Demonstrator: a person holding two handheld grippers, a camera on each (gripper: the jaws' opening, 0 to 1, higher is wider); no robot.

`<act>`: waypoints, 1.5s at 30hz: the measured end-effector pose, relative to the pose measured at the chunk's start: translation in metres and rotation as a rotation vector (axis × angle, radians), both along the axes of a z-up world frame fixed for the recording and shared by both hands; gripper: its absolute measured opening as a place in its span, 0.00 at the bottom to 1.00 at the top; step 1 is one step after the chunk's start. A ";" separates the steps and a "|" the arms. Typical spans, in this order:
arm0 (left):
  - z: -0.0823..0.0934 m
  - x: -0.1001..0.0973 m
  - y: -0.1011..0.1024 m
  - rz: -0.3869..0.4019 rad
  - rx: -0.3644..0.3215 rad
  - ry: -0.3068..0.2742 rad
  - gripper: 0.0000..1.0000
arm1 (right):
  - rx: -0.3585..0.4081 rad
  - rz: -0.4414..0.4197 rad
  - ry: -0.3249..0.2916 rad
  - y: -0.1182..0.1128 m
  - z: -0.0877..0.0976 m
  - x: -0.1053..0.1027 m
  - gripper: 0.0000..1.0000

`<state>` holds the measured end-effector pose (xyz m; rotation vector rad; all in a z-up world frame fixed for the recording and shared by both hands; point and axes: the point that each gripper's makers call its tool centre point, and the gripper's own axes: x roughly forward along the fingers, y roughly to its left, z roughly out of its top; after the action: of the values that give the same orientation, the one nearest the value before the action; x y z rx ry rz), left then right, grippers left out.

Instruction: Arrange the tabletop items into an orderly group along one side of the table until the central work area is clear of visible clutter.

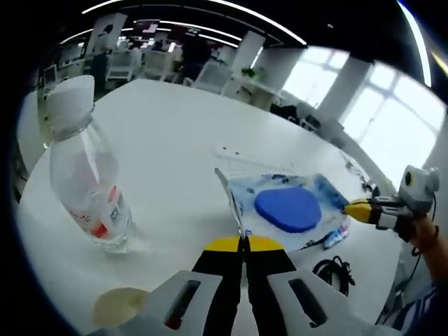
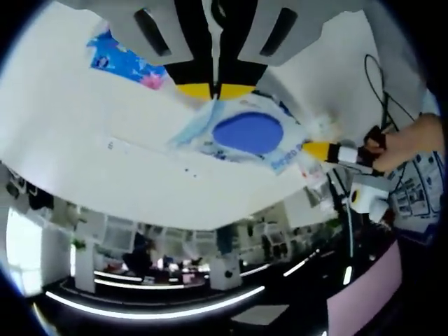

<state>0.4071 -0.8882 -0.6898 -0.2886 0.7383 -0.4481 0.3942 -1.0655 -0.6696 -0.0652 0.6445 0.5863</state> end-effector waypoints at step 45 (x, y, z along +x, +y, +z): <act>-0.060 0.000 -0.003 -0.080 0.256 0.133 0.01 | -0.105 0.007 0.081 -0.005 -0.075 -0.020 0.00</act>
<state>0.4070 -0.8914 -0.7498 -0.0491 0.9300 -0.4072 0.3739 -1.0703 -0.7447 -0.1429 0.7541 0.5642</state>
